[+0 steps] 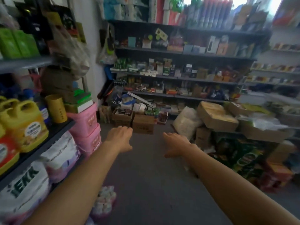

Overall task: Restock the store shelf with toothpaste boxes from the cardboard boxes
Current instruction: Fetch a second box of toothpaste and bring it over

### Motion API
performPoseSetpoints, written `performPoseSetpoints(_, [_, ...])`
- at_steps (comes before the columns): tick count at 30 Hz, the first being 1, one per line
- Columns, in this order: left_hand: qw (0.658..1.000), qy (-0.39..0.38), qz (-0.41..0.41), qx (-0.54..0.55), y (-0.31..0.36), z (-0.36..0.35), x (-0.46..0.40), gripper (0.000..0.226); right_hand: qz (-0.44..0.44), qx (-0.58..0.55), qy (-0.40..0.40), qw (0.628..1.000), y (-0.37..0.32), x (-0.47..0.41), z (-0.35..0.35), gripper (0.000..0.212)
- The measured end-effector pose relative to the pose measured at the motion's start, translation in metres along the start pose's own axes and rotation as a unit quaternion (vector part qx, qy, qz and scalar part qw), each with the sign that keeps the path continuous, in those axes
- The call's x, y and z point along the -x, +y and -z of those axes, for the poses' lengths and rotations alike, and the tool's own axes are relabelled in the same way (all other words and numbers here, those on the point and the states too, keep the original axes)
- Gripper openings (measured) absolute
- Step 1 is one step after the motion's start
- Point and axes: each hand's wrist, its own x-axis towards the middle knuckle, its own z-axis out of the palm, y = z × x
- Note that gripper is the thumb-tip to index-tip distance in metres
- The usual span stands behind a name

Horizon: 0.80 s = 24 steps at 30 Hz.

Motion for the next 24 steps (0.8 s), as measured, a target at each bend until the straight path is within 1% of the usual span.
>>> performPoseSetpoints(4, [1.0,-0.006,-0.01,0.002,-0.047,-0.003,-0.126,0.048,-0.01,-0.013,-0.008,1.0,0.029,-0.12,0.023,0.077])
performPoseSetpoints(7, [1.0,-0.022,-0.019,0.006,-0.071,0.0,-0.217,0.044,-0.019,-0.024,-0.007,1.0,0.06,-0.195,0.039,0.069])
performPoseSetpoints(11, [0.999,-0.019,-0.036,0.008,-0.091,-0.009,-0.338,0.045,-0.039,-0.033,0.009,0.999,0.107,-0.296,0.045,0.073])
performPoseSetpoints(13, [0.999,-0.017,-0.037,0.009,-0.1,-0.022,-0.4,0.047,-0.046,-0.033,-0.002,0.998,0.13,-0.352,0.041,0.081])
performPoseSetpoints(14, [0.999,-0.021,-0.036,0.012,-0.105,-0.03,-0.432,0.047,-0.046,-0.029,-0.012,0.998,0.142,-0.384,0.036,0.082])
performPoseSetpoints(17, [0.999,-0.034,-0.025,0.023,-0.121,-0.054,-0.527,0.046,-0.023,-0.015,-0.031,0.999,0.18,-0.488,0.024,0.072])
performPoseSetpoints(19, [0.999,-0.04,-0.016,0.02,-0.136,-0.062,-0.593,0.045,-0.003,-0.011,-0.036,0.999,0.204,-0.563,0.025,0.072])
performPoseSetpoints(24, [0.998,-0.043,0.011,0.04,-0.181,-0.069,-0.737,0.044,0.036,-0.008,-0.049,0.998,0.239,-0.731,0.045,0.073])
